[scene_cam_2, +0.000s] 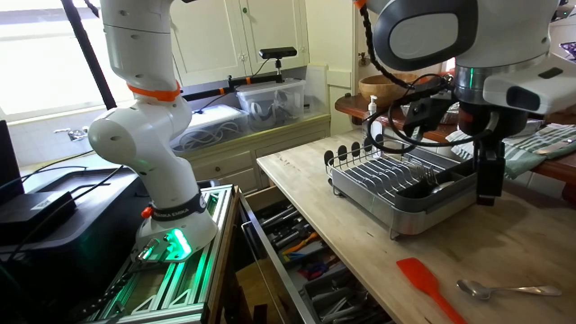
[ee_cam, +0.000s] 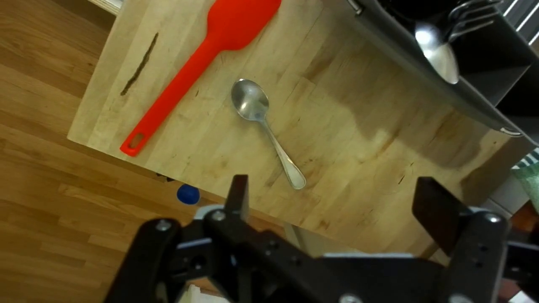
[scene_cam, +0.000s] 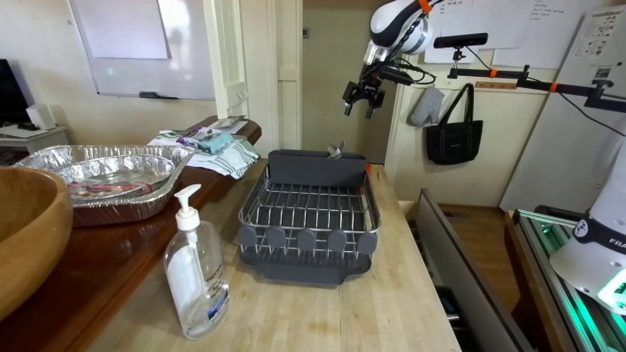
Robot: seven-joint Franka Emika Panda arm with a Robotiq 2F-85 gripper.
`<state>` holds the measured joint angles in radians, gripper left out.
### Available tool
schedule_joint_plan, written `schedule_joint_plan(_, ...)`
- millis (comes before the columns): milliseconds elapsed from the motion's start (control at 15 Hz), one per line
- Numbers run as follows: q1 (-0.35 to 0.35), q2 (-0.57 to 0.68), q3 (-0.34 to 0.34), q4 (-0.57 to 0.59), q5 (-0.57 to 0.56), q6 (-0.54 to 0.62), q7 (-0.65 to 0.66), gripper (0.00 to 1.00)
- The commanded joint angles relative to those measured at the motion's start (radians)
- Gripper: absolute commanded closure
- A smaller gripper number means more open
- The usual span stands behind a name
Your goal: Put the spoon in the tray
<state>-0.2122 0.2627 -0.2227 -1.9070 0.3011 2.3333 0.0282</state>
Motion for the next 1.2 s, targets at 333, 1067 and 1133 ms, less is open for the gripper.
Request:
schedule_joint_plan(333,-0.062,0.155,0.032,0.152,0.011,-0.001,-0.027,0.00)
schedule_joint_plan(1067,-0.180,0.482,0.115,0.445,0.015,-0.010,-0.138,0.00)
schedule_joint_plan(1133,-0.163,0.411,0.104,0.364,-0.007,-0.001,-0.125,0.00)
